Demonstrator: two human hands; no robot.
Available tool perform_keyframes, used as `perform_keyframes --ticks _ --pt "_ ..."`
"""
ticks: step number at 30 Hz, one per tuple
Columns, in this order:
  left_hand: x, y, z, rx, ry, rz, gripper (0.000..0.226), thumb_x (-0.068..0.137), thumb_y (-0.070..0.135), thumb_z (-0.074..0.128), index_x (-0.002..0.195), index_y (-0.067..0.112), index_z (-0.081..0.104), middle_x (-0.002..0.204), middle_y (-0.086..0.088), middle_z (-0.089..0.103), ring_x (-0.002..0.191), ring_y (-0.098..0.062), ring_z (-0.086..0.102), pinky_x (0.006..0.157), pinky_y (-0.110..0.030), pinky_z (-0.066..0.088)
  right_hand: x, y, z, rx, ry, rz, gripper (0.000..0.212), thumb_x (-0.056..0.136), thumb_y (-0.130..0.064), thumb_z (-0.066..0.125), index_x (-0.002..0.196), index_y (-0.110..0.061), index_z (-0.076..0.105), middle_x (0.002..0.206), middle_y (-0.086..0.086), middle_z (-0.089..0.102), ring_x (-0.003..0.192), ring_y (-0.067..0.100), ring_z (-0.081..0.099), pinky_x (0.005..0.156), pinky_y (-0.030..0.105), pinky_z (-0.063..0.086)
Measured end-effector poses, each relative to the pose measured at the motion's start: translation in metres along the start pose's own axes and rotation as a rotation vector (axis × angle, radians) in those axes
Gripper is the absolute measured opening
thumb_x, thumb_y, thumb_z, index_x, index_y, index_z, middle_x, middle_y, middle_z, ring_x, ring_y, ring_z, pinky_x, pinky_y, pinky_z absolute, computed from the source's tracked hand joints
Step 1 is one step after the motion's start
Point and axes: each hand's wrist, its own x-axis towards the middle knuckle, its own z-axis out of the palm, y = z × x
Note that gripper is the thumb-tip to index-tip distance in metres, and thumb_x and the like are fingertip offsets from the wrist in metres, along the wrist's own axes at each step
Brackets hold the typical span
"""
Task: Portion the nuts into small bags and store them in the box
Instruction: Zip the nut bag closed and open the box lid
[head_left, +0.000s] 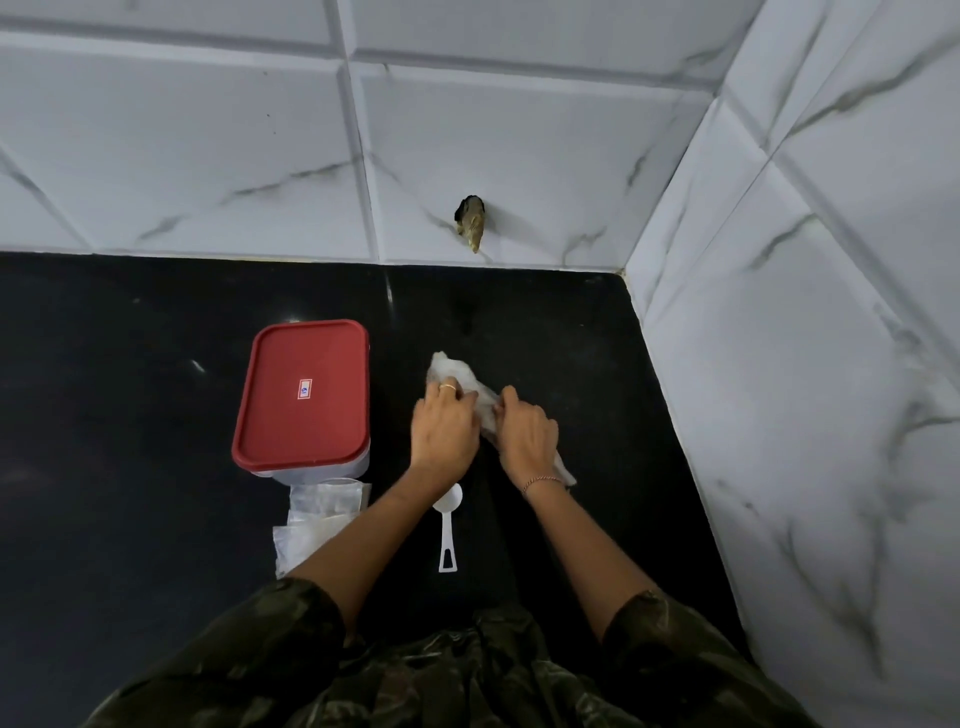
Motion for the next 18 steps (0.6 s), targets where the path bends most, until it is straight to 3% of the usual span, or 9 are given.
perform_keyframes --ticks 3,6,11,14,18 --pt "-0.007 0.009 0.002 -0.192 -0.142 0.020 0.043 0.094 0.028 0.055 0.134 0.012 0.050 0.138 -0.009 0.037 0.123 -0.022 0.039 0.095 -0.034 0.048 -0.006 0.004 -0.005 0.082 -0.077 0.110 0.019 0.097 -0.021 0.041 0.113 -0.014 0.049 0.117 0.010 0.050 0.107 0.026 0.047 0.079 0.035 0.040" --pt "-0.010 0.011 0.001 -0.301 -0.312 0.051 0.063 0.088 0.034 0.064 0.142 0.010 0.041 0.148 -0.009 0.025 0.133 -0.023 0.029 0.104 -0.037 0.042 -0.014 0.025 -0.018 0.289 -0.236 0.111 0.021 0.098 -0.022 0.038 0.110 -0.013 0.053 0.117 0.008 0.043 0.103 0.021 0.048 0.080 0.028 0.039" --pt "-0.013 0.011 -0.010 -0.285 -0.464 0.190 0.075 0.083 0.039 0.071 0.145 0.010 0.039 0.147 -0.010 0.027 0.137 -0.026 0.025 0.113 -0.037 0.030 -0.049 0.055 -0.040 0.686 -0.493 0.145 0.034 0.090 -0.017 0.061 0.124 -0.011 0.057 0.117 0.000 0.043 0.104 0.011 0.054 0.072 0.018 0.052" --pt "-0.027 0.012 -0.012 -0.284 -0.496 0.251 0.083 0.075 0.047 0.076 0.143 0.014 0.041 0.141 -0.008 0.035 0.132 -0.023 0.032 0.109 -0.036 0.035 -0.071 0.062 -0.048 0.612 -0.541 0.080 0.049 0.079 -0.026 0.074 0.123 -0.012 0.057 0.114 -0.001 0.049 0.100 0.010 0.056 0.078 0.017 0.049" --pt "-0.045 0.023 -0.013 -0.209 -0.485 0.277 0.084 0.067 0.048 0.082 0.133 0.012 0.044 0.128 -0.007 0.044 0.120 -0.020 0.042 0.095 -0.032 0.044 -0.092 0.057 -0.051 0.574 -0.541 0.044 0.060 0.072 -0.019 0.080 0.122 -0.014 0.046 0.103 -0.005 0.055 0.086 0.005 0.057 0.075 0.018 0.049"
